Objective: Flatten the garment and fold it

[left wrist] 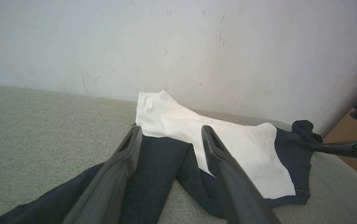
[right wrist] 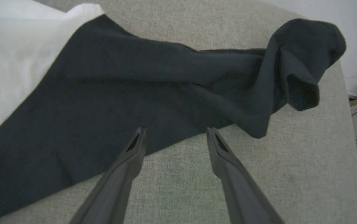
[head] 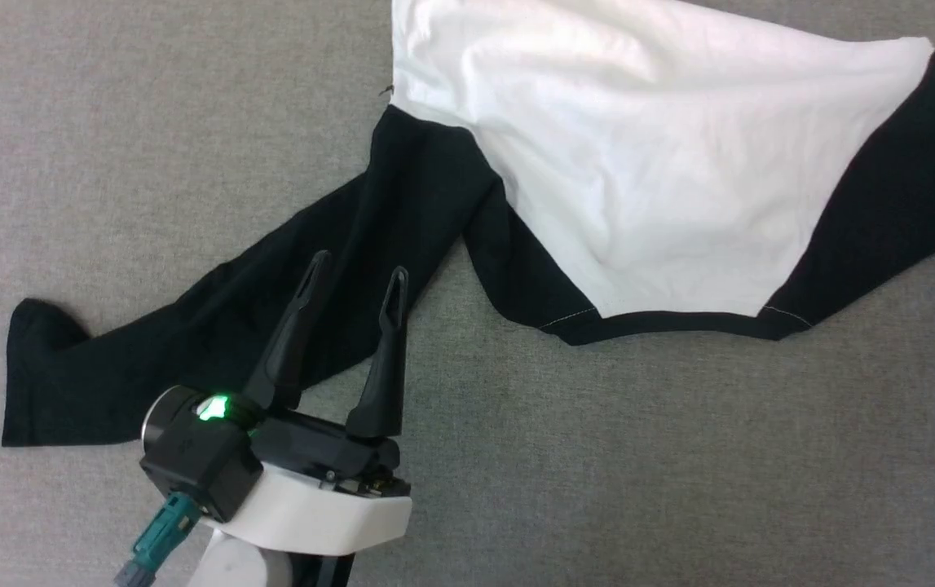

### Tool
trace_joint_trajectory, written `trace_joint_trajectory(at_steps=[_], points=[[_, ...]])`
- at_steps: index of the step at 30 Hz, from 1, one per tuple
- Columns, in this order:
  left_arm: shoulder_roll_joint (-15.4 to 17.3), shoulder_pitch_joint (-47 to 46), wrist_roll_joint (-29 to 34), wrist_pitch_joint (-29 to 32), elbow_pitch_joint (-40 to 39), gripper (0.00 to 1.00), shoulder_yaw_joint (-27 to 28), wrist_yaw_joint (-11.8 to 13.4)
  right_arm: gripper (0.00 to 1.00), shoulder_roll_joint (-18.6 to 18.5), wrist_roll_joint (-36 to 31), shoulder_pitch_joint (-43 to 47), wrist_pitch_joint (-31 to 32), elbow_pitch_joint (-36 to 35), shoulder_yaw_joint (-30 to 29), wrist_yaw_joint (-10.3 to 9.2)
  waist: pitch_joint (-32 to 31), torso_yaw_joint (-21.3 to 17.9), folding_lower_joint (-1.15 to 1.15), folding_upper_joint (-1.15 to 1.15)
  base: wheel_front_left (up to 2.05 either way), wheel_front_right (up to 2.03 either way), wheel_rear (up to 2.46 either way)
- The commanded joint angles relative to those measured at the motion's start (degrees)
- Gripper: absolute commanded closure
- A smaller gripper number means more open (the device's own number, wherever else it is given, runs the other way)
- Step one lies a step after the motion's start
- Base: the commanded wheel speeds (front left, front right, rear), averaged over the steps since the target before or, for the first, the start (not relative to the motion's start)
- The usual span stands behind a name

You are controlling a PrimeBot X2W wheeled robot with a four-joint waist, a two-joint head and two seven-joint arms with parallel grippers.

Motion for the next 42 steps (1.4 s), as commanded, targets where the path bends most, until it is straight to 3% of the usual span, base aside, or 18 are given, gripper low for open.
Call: trace_joint_trajectory(at_steps=[1, 9, 10, 12, 18, 23, 29, 32, 33, 34, 35, 42], points=[[-0.22, -0.48, 0.14, 0.11, -0.32, 0.0, -0.29, -0.05, 0.0, 1.1, -0.77, 0.88, 0.77, -1.22, -0.78, -0.12, 2.38, 1.97, 0.01, 0.0, 0.0, 0.0, 0.0], [-0.76, -1.67, 0.41, -0.18, 0.03, 0.0, -0.86, -0.04, 0.03, 3.18, -4.83, -0.3, 4.24, 1.15, -3.15, -0.12, 5.31, 4.33, 0.01, 0.0, 0.0, 0.0, 0.0], [-0.8, -1.7, 0.4, -0.25, 0.15, 0.0, -0.89, -0.04, 0.56, 3.43, -5.49, -0.53, 5.07, 1.72, -3.6, -0.12, 5.4, 4.38, 0.01, 0.0, 0.0, 0.0, 0.0], [-0.91, -1.77, 0.33, -0.37, 0.45, 0.0, -0.94, -0.07, 1.0, 3.77, -6.94, -1.04, 5.7, 2.42, -4.77, -0.12, 5.41, 4.4, 0.01, 0.0, 0.0, 0.0, 0.0], [-0.96, -2.0, -0.19, -0.66, 1.58, 0.0, -0.82, -0.38, 1.0, 4.41, -8.84, -1.8, 5.18, 1.36, -6.76, -0.12, 4.11, 3.51, 0.01, 0.0, 0.0, 0.0, 0.0], [-0.79, -1.95, -0.54, -0.71, 2.0, 0.0, -0.81, -0.57, 1.0, 2.45, -9.74, -1.68, 5.15, -0.43, -8.39, -0.12, 3.21, 3.11, 0.01, 0.0, 0.0, 0.0, 0.0], [-0.79, -1.96, -0.87, -0.44, 2.16, 0.0, -1.47, -0.83, 1.0, -2.5, -13.36, -0.79, 3.13, -0.54, -11.36, -0.12, 3.14, 3.54, 0.01, 0.0, 0.0, 0.0, 0.0], [-0.69, -2.01, -1.02, -0.23, 2.2, 0.0, -1.66, -0.92, 1.0, -1.99, -13.7, -1.06, 1.74, 1.06, -11.83, -0.12, 3.29, 3.83, 0.01, 0.0, 0.0, 0.0, 0.0], [-0.64, -2.03, -1.07, -0.16, 2.21, 0.0, -1.68, -0.92, 0.86, -1.58, -13.82, -1.1, 1.16, 1.56, -11.56, -0.12, 3.33, 3.91, 0.01, 0.0, 0.0, 0.0, 0.0], [-0.6, -2.08, -1.1, -0.09, 2.2, 0.0, -1.69, -0.91, 0.54, -1.01, -13.85, -1.22, 0.55, 2.1, -11.36, -0.12, 3.38, 3.97, 0.01, 0.0, 0.0, 0.0, 0.0], [-0.56, -2.14, -1.12, -0.01, 2.19, 0.0, -1.72, -0.89, 0.0, -0.39, -13.81, -1.38, -0.13, 2.62, -11.17, -0.12, 3.4, 4.01, 0.01, 0.0, 0.0, 0.0, 0.0], [-0.06, -2.47, -1.16, 0.42, 2.51, 0.0, -1.86, -0.94, 0.0, 2.26, -11.55, -2.31, -5.09, 1.76, -8.03, -0.12, 1.2, 3.14, 0.01, 0.0, 0.0, 0.0, 0.0]])
